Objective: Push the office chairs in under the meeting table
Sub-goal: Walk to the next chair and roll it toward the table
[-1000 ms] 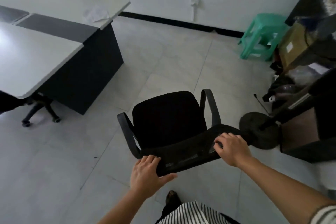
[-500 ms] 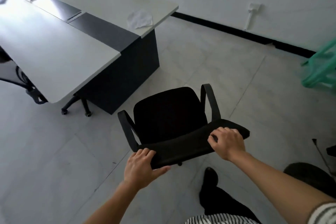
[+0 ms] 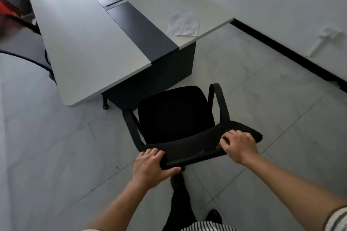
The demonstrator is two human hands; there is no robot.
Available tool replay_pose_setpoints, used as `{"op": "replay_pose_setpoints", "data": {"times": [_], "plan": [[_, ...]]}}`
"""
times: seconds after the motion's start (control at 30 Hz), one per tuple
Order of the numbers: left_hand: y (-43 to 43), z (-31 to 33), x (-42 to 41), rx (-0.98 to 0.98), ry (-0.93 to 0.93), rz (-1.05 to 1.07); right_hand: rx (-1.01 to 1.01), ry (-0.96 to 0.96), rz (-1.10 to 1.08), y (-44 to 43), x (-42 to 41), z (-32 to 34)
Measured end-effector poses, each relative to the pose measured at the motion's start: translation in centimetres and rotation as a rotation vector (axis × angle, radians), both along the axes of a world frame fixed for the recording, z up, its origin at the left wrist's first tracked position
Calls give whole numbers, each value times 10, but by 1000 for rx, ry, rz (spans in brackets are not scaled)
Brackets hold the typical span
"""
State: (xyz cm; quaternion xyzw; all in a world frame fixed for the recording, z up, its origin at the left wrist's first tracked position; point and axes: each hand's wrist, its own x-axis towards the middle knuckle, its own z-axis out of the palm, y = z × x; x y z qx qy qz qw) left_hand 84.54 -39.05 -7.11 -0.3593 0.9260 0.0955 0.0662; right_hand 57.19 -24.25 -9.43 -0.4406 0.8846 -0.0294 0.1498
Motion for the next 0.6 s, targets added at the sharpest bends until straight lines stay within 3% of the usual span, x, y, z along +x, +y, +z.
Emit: {"op": "replay_pose_setpoints", "data": {"times": [0.33, 0.6], "plan": [[-147, 0, -66, -5, 35, -18, 11, -18, -23, -136, -60, 3], [-202, -3, -106, -29, 20, -24, -12, 7, -20, -188, -96, 0]]}}
